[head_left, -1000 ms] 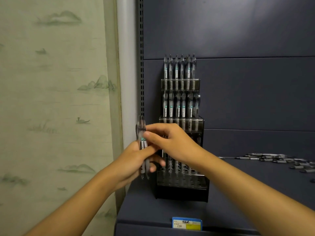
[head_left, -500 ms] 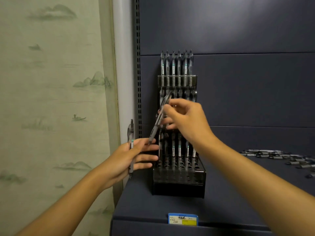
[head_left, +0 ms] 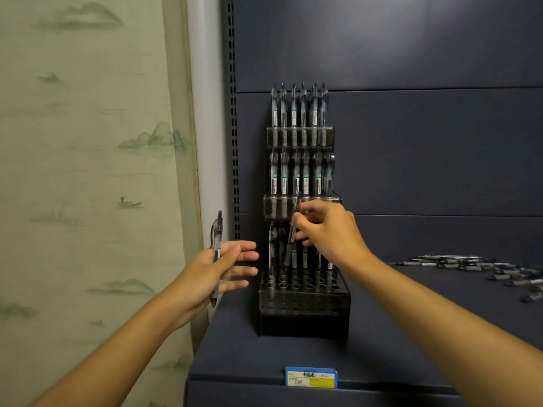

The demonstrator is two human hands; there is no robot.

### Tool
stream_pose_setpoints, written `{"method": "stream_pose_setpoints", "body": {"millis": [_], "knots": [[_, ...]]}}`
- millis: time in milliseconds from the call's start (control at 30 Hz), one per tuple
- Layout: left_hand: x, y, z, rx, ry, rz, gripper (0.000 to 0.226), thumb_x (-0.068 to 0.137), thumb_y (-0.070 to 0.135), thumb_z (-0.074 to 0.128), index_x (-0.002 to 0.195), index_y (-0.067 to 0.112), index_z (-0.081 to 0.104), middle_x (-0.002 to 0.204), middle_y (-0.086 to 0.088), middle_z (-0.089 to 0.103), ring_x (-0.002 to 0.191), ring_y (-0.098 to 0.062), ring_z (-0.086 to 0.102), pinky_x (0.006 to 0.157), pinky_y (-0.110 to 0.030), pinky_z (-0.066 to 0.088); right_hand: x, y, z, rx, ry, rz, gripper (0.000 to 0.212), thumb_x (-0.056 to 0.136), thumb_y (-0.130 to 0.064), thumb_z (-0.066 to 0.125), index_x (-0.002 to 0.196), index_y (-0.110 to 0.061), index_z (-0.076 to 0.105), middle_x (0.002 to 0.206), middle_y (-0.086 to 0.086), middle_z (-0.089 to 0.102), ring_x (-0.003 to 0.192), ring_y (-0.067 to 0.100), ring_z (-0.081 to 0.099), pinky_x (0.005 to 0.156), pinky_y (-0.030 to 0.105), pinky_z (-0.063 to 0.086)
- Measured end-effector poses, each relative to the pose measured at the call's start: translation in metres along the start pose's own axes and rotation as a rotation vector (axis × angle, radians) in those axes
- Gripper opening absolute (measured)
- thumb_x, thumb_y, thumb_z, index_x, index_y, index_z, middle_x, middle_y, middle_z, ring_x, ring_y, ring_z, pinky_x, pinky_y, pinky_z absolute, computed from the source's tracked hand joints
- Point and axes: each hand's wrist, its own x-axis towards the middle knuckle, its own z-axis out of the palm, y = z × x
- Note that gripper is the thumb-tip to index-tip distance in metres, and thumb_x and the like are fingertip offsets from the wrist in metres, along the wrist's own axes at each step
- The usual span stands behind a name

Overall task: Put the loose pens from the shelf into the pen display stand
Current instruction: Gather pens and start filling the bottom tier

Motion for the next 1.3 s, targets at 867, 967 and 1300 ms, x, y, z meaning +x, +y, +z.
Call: {"method": "stream_pose_setpoints", "body": {"millis": [867,967,1300], "knots": [[0.000,0.002,0.002,0.036,-0.009,0.023,0.030,0.097,0.030,0.048,0.114,0.017,0.068,0.107,-0.003,0.075,0.092,-0.019,0.072,0.078,-0.031,0.059,-0.008,0.023,0.017,-0.410,-0.223,0.008,0.017,0.093,-0.041,0.062,0.098,-0.025,0.065,0.082,-0.007,0.072,0.076,0.011,0.071,0.076,0.041,0.061],[0.000,0.001,0.004,0.051,-0.014,0.022,0.029,0.098,0.029,0.047,0.113,0.016,0.069,0.107,-0.003,0.075,0.092,-0.019,0.072,0.078,-0.030,0.059,-0.009,0.023,0.016,-0.415,-0.234,0.011,0.023,0.094,-0.044,0.062,0.095,-0.022,0.069,0.079,-0.004,0.073,0.073,0.010,0.071,0.075,0.039,0.061],[0.003,0.006,0.020,0.139,0.030,0.090,0.027,0.103,0.026,0.042,0.110,0.020,0.067,0.098,-0.003,0.076,0.086,-0.014,0.073,0.070,-0.026,0.056,-0.024,-0.048,0.016,-0.174,-0.294,-0.211,0.027,0.091,-0.044,0.066,0.109,-0.025,0.070,0.081,-0.012,0.073,0.062,-0.003,0.066,0.070,0.015,0.054]]}}
